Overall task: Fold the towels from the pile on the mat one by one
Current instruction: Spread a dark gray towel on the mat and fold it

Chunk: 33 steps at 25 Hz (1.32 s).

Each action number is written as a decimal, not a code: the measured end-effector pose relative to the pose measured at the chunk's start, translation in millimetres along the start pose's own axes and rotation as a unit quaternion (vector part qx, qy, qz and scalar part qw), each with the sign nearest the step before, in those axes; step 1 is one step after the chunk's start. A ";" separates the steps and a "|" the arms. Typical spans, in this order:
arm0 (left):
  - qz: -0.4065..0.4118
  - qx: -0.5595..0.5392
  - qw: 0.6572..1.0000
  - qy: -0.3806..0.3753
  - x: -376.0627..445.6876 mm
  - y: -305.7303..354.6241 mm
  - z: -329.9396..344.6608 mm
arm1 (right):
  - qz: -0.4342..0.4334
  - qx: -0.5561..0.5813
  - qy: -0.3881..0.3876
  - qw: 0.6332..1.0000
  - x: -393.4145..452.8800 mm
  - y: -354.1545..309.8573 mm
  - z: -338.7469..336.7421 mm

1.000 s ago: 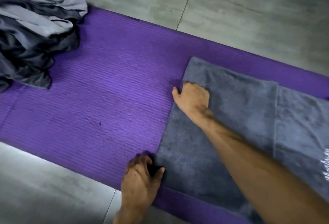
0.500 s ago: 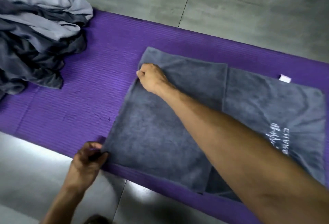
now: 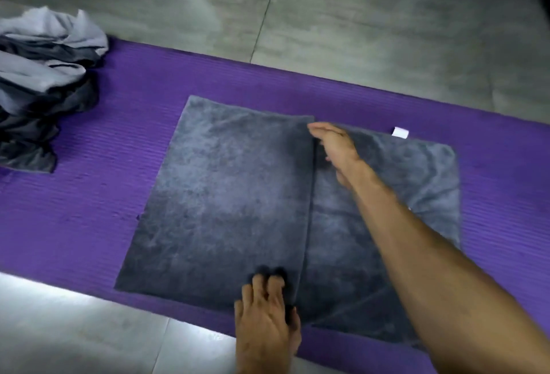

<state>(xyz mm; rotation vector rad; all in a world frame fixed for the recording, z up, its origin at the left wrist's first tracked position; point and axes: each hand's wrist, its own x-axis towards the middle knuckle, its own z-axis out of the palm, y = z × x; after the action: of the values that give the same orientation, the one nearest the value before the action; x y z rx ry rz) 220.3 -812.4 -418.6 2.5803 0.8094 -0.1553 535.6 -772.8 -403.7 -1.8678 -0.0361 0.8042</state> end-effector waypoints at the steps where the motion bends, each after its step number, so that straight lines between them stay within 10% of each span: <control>1: -0.021 0.012 1.000 -0.002 1.5 5.2 0.0 | 0.008 0.001 -0.029 1.000 -2.8 -4.6 2.0; 14: 0.183 -0.109 0.958 0.194 -27.4 52.6 -22.9 | -0.010 0.196 -0.040 0.980 -26.0 -6.7 -66.6; 22: 0.331 -0.148 0.931 0.042 -30.5 172.2 41.1 | 0.001 0.168 0.078 0.983 -28.8 38.9 -227.1; 33: 0.321 -0.129 0.933 -0.102 -30.9 204.9 82.9 | 0.021 0.082 0.059 0.995 -21.9 74.9 -256.8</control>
<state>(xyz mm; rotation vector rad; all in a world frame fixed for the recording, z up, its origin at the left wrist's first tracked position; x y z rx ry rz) 312.8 -1015.4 -411.0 2.3836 -0.1065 -0.1036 633.0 -1022.9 -398.2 -1.7613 0.1407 0.7026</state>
